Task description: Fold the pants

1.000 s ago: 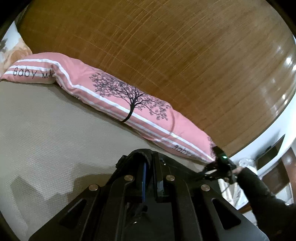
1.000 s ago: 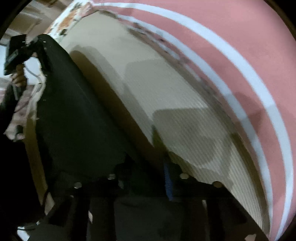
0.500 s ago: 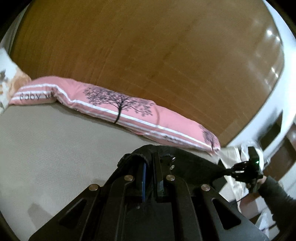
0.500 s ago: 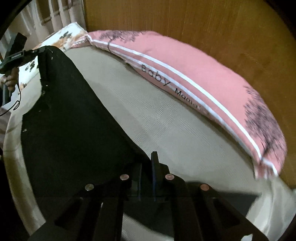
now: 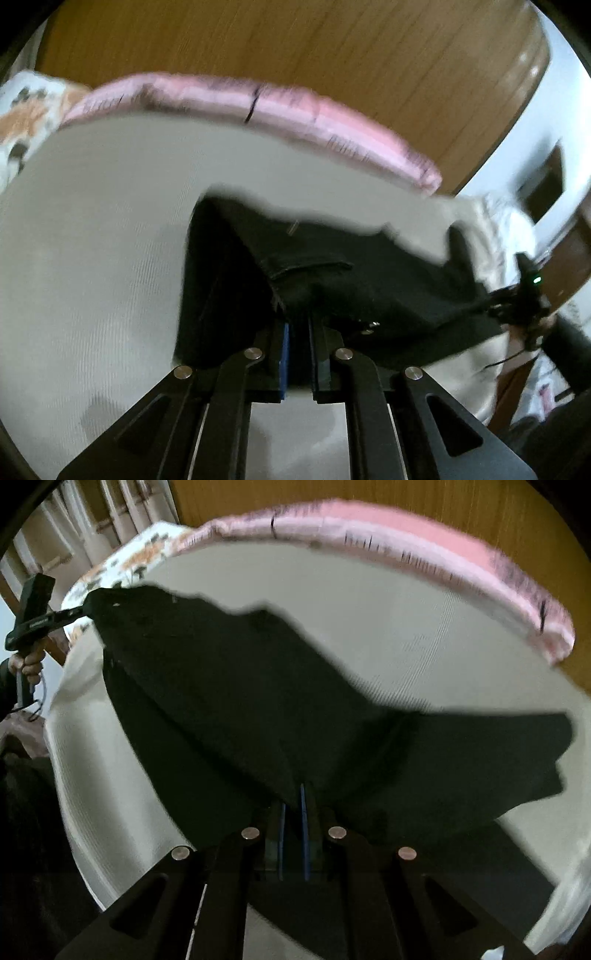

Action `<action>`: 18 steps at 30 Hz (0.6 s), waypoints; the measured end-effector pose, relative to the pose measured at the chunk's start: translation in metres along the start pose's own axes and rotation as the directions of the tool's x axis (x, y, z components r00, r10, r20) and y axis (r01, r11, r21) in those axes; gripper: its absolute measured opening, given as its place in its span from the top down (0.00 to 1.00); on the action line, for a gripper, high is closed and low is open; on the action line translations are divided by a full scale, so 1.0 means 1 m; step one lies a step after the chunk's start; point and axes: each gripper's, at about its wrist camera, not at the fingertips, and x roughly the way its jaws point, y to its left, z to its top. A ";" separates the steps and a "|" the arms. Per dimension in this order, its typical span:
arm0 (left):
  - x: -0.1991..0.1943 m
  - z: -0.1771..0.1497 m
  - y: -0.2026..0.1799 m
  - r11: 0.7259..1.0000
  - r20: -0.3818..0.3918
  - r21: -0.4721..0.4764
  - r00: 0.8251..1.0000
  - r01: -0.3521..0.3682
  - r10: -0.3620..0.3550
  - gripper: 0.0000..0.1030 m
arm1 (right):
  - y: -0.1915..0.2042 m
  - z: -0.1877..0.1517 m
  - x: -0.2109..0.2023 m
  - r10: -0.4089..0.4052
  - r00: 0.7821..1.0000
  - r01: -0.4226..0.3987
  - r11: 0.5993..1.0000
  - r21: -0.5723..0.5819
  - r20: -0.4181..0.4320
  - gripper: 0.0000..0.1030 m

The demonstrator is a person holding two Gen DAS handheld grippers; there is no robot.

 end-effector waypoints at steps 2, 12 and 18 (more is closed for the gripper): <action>0.006 -0.015 0.006 1.000 -0.033 -0.010 0.999 -0.026 0.026 0.90 | 0.010 -0.014 0.020 -0.007 0.999 0.007 1.000 0.000 -0.038 0.95; -0.004 -0.030 0.007 0.984 -0.076 -0.102 0.987 -0.146 0.139 0.58 | 0.029 -0.026 0.022 -0.114 0.993 0.115 0.983 0.146 -0.011 0.75; -0.014 -0.044 0.004 0.937 -0.055 -0.341 0.993 0.082 -0.107 0.58 | 0.036 -0.038 -0.010 -0.100 0.991 0.079 0.971 0.223 0.086 0.59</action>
